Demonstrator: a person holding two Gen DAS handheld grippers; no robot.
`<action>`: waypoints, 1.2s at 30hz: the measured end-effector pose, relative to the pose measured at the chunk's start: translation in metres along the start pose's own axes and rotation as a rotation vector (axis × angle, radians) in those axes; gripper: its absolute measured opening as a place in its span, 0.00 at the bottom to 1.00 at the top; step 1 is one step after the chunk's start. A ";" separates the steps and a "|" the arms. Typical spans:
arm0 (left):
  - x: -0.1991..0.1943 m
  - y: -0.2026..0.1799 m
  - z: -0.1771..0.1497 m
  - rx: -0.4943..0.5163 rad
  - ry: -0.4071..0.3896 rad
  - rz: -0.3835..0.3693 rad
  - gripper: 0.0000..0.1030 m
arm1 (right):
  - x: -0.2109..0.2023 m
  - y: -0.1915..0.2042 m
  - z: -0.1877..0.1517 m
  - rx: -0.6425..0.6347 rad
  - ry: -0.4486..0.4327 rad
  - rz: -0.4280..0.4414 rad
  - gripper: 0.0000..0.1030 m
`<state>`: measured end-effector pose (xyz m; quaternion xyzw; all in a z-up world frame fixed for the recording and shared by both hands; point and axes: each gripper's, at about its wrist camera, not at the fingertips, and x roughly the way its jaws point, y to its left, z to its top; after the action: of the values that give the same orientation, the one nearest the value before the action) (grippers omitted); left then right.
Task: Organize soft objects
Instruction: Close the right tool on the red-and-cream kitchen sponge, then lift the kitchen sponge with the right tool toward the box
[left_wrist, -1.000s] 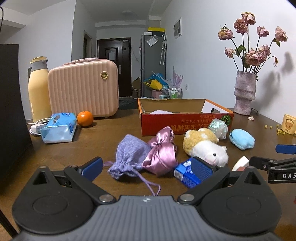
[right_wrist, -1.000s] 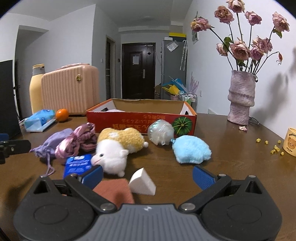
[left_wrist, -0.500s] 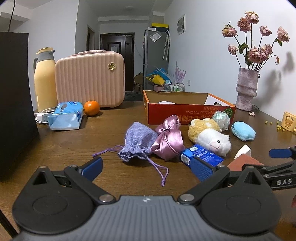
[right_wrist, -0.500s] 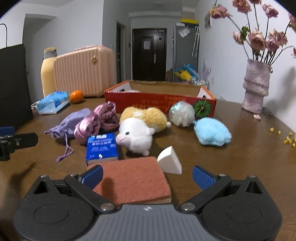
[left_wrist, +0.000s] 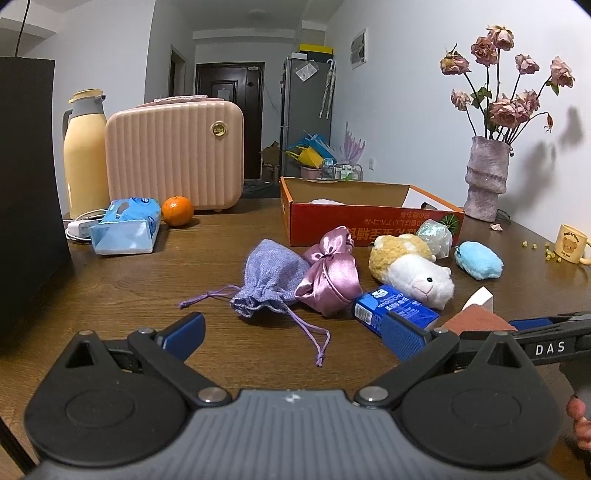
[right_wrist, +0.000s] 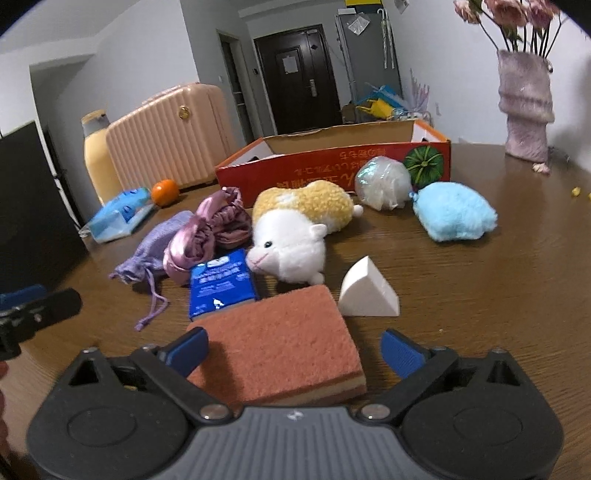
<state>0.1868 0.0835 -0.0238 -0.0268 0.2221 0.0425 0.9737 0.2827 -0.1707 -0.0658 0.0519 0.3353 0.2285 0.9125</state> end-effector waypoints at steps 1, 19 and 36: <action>0.000 0.000 0.000 0.000 0.000 0.001 1.00 | -0.001 0.000 0.000 0.005 -0.002 0.019 0.82; 0.002 0.001 -0.002 -0.008 0.011 0.023 1.00 | -0.027 -0.003 -0.001 0.020 -0.152 0.074 0.26; 0.006 -0.005 0.001 -0.009 0.029 0.033 1.00 | -0.058 -0.013 0.009 -0.019 -0.263 0.042 0.16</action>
<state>0.1933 0.0793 -0.0249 -0.0278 0.2363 0.0594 0.9695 0.2542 -0.2077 -0.0280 0.0796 0.2095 0.2422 0.9440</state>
